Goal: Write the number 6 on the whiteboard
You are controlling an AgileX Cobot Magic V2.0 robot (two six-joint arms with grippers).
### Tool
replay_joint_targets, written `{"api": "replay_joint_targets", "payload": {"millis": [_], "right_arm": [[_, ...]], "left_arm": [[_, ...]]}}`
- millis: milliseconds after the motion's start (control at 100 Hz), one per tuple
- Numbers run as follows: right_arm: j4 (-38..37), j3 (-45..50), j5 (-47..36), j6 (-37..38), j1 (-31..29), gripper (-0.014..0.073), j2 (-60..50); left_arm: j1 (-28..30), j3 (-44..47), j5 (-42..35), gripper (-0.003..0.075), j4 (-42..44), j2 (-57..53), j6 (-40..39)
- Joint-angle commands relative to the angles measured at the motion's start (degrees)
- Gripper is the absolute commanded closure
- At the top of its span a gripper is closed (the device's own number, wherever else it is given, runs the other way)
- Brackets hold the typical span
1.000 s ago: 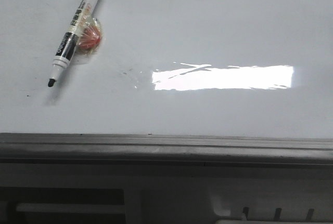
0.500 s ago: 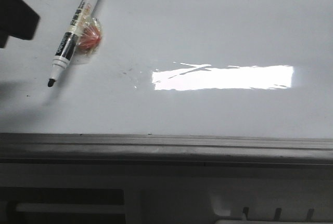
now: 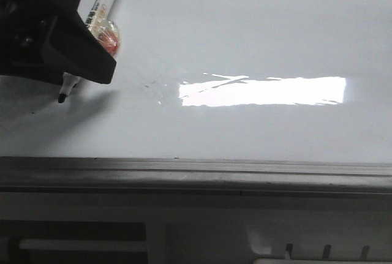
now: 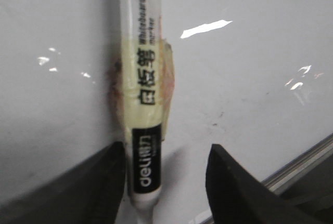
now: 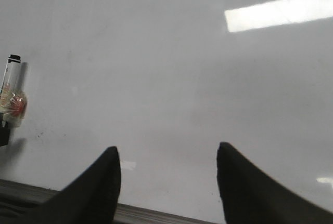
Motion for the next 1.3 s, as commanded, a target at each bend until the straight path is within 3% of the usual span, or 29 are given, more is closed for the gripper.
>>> {"api": "replay_joint_targets", "payload": {"millis": [0, 140, 310, 420, 490, 660, 770, 840, 990, 1290], "right_arm": [[0.02, -2.16, -3.87, -0.77, -0.23, 0.0229, 1.07], [0.02, -2.16, -3.78, -0.77, -0.23, 0.0229, 1.07], [0.02, -2.16, -2.81, -0.77, -0.23, 0.0229, 1.07], [0.66, -2.55, -1.6, -2.36, -0.1, 0.0229, 1.07], [2.65, -4.09, 1.1, -10.09, 0.58, 0.0229, 1.07], [14.56, -8.48, 6.43, -33.76, 4.19, 0.0229, 4.96], [20.2, -10.9, 8.89, -43.18, 7.47, 0.0229, 10.72], [24.02, -11.94, 9.13, -48.48, 10.24, 0.0229, 14.95], [29.58, -14.55, 8.87, -56.48, 18.47, 0.0229, 24.43], [29.58, -18.97, -1.53, -57.45, 33.97, 0.0228, 37.74]], "left_arm": [[-0.3, -1.96, -5.14, 0.0399, -0.85, 0.41, -0.04], [-0.3, -1.96, -6.74, 0.0514, -0.85, 1.86, -0.04], [-0.3, -1.96, -6.23, 0.0739, -0.85, 1.71, -0.04], [-0.84, -2.11, -3.92, 0.0739, -0.71, 0.08, -0.04], [-2.01, -2.58, -1.15, 0.0739, -0.19, -1.98, 2.41], [-7.25, -5.62, 11.01, 0.0739, -0.19, -7.74, 26.81], [-11.48, -7.76, 18.82, 0.0739, -0.19, -10.69, 42.53], [-13.76, -8.45, 21.61, 0.0739, -0.19, -11.6, 48.62], [-16.12, -8.45, 22.0, 0.0739, -0.19, -11.63, 50.99], [-16.12, -8.45, 22.04, 0.0739, -0.19, -11.19, 50.99]]}}
